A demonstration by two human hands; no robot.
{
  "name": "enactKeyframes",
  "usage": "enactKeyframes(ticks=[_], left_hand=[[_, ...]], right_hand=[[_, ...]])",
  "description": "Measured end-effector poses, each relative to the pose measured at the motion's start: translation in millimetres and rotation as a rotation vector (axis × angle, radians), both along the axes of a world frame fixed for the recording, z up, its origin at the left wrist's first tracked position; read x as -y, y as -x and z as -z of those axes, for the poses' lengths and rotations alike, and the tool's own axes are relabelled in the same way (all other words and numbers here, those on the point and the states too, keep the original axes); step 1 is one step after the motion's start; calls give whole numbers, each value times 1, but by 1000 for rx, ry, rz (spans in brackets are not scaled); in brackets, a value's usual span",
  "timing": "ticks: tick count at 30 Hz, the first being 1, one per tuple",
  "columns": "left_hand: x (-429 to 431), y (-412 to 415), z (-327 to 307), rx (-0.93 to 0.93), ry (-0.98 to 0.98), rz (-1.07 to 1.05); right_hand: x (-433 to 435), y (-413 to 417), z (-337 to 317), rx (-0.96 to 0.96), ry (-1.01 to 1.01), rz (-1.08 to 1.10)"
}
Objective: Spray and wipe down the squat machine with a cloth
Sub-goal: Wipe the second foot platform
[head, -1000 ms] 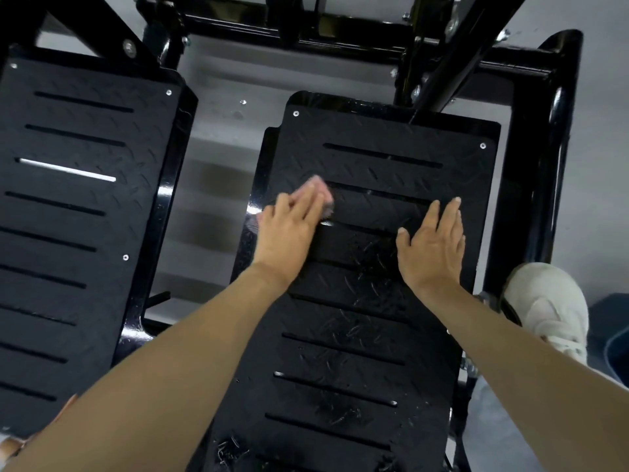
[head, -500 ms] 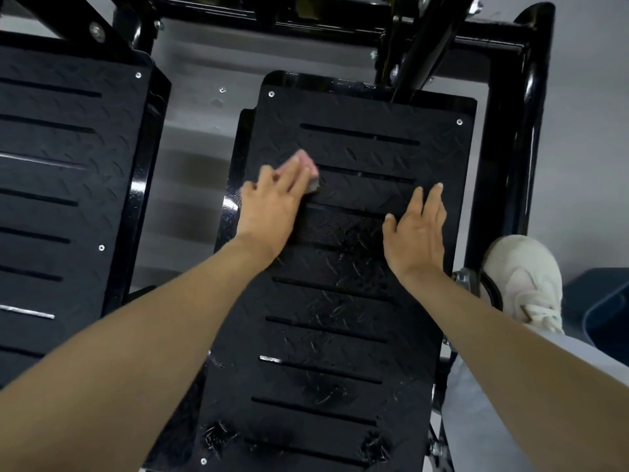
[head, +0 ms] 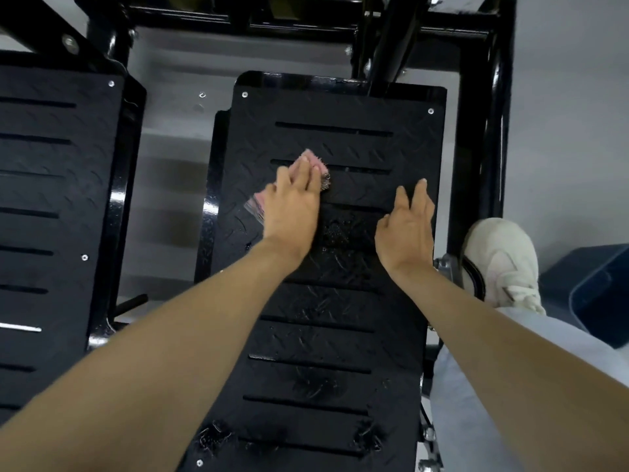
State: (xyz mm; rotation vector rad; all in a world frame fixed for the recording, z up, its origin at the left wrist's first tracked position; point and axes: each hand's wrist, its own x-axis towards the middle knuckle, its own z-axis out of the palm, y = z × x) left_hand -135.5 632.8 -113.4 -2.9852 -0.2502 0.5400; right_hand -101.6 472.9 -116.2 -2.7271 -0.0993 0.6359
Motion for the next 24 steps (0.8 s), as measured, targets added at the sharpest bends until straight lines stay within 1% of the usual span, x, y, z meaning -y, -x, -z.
enactKeyframes(ticks=[1,2,5,6,7,8,9,11,12,13,14,17,19,20,21,23,24], left_hand=[[13,0,0,-2,19,18],[25,-1,0,7,43,95],[36,-10,1,1,61,497],[29,-14,2,-9,34,595],[22,-21,4,-16,-2,645],[15,-26,4,-21,-29,629],[10,-30,2,-21,-45,567],[19,-32,-4,-12,-11,381],[30,-31,-5,-19,14,318],[42,-25,-2,-40,32,304],[52,-20,2,-41,49,339],[52,-15,7,62,44,595],[38,-26,4,4,4,733],[32,-32,0,-37,-25,716],[29,-37,-4,-57,-41,628],[34,-43,-13,-35,-11,384],[42,-42,-13,-29,7,334]], right_hand=[[2,0,0,7,12,-7],[3,1,-1,14,29,-8],[6,-1,-2,14,52,3],[5,-1,-3,9,43,9],[6,-2,-2,10,37,15],[6,-3,-3,9,31,16],[7,-4,-3,11,25,17],[9,-6,-4,23,4,25],[11,-7,-5,30,-6,30],[11,-8,-5,36,-14,34],[12,-9,-6,42,-22,39],[11,-13,-8,57,-56,71],[12,-16,-9,51,-62,95],[13,-17,-10,44,-61,108],[14,-18,-9,38,-61,126],[16,-20,-9,39,-91,192],[17,-21,-9,45,-121,241]])
